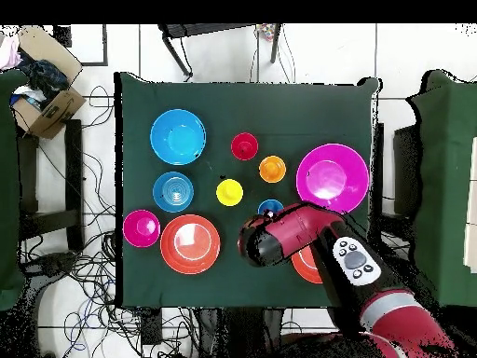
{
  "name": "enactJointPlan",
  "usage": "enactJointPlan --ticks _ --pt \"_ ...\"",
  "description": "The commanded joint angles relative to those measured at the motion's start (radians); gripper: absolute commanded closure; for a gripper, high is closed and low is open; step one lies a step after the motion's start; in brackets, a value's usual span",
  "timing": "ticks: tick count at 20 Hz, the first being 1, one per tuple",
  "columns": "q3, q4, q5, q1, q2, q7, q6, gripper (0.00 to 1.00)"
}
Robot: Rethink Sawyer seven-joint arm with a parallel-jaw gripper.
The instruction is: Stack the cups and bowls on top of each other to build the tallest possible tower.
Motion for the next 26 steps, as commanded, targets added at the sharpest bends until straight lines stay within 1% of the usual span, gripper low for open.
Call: enactJointPlan --ticks 1,3,6,7,9,10,11,13,14,15,17,18,19,23,26 --pt "-0.046 -0.068 -0.007 0.081 0.010 0.132 -0.034 1.00" --pt "-0.056 -0.071 -0.027 0.101 -0.001 0.125 -0.058 1.00" --pt "-0.042 -0.076 -0.054 0.129 -0.047 0.060 -0.044 1.00" --pt "-0.043 -0.066 -0.043 0.127 -0.060 0.066 -0.045 1.00" --pt "-0.076 -0.059 -0.026 0.147 -0.093 0.118 -0.049 1.00" --pt "-0.073 -0.052 -0.021 0.148 -0.109 0.102 -0.036 1.00" --pt "-0.059 -0.042 -0.007 0.135 -0.118 0.086 -0.037 1.00" --pt "-0.062 -0.036 -0.003 0.135 -0.133 0.100 -0.067 1.00" --pt "-0.041 -0.021 0.006 0.108 -0.144 0.099 -0.106 1.00" --pt "-0.017 -0.005 0.019 0.081 -0.156 0.079 -0.111 1.00" --pt "0.035 0.023 0.040 0.029 -0.184 -0.019 -0.058 1.00" --pt "0.057 0.033 0.049 0.005 -0.198 -0.048 -0.051 1.00" --pt "0.078 0.041 0.060 -0.016 -0.209 -0.069 -0.044 1.00" --pt "0.151 0.031 0.102 -0.071 -0.246 -0.176 0.036 1.00" --pt "0.222 0.041 0.165 -0.121 -0.286 -0.235 0.098 1.00"
